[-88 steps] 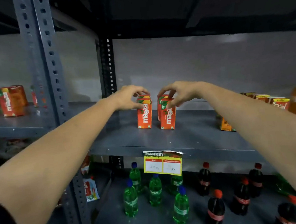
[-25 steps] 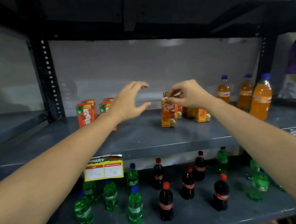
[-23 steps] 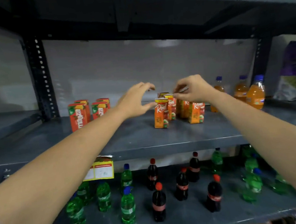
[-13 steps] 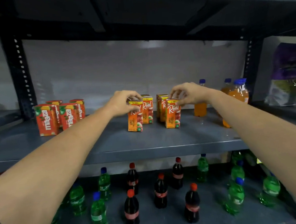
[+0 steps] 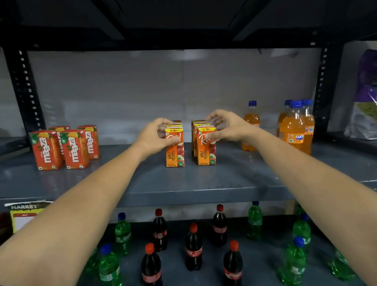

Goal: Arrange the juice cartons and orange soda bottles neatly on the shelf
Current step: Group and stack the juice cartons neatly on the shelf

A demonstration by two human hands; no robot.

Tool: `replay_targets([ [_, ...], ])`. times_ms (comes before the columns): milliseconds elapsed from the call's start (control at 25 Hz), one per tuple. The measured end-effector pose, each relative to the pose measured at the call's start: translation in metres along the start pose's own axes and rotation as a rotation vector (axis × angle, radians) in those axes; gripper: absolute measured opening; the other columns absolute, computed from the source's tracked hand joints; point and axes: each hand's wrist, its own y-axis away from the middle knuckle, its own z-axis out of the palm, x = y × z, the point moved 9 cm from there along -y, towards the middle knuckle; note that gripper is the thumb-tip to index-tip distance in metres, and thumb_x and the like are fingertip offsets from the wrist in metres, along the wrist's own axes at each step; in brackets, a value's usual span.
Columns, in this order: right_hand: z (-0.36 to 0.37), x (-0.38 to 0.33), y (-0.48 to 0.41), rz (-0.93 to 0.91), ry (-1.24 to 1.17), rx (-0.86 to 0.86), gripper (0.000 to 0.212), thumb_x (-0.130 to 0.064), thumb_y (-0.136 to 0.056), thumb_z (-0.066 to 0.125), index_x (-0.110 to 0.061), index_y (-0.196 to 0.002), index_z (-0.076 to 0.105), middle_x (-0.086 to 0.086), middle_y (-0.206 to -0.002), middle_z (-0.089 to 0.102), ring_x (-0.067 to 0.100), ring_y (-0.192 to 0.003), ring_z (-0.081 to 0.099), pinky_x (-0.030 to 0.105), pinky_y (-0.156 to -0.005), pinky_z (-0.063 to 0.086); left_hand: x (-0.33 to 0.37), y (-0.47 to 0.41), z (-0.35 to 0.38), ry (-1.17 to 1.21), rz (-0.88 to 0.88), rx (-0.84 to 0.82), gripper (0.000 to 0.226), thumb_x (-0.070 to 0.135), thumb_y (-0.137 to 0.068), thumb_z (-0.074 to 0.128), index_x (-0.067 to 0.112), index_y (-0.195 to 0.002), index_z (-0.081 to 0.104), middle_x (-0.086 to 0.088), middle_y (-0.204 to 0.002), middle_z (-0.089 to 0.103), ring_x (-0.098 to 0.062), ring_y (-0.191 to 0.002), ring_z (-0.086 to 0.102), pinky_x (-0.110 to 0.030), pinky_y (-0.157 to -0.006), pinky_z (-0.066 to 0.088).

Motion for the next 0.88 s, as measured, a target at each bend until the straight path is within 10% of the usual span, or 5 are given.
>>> replay_targets([
  [240,0.045,0.051,0.011,0.198,-0.436,0.031,0.056,-0.017,-0.076,0.076,-0.018,-0.124,0.048,0.003,-0.120,0.059,0.018,-0.107,0.058,0.029,-0.079,0.053,-0.050,0.018,0.022,0.198,-0.167,-0.049,0.073,0.018,-0.067,0.083,0.014,-0.131,0.049,-0.005,-0.124,0.062,-0.019,-0.111,0.061,-0.046,-0.092,0.053],
  [880,0.047,0.050,0.008,0.124,-0.443,0.065,0.043,-0.019,-0.077,0.074,-0.021,-0.113,0.052,-0.005,-0.105,0.062,0.015,-0.102,0.061,0.029,-0.076,0.056,-0.046,0.019,0.020,0.137,-0.173,-0.037,0.074,0.025,-0.067,0.082,0.016,-0.132,0.048,-0.006,-0.129,0.060,-0.022,-0.115,0.059,-0.049,-0.094,0.051],
])
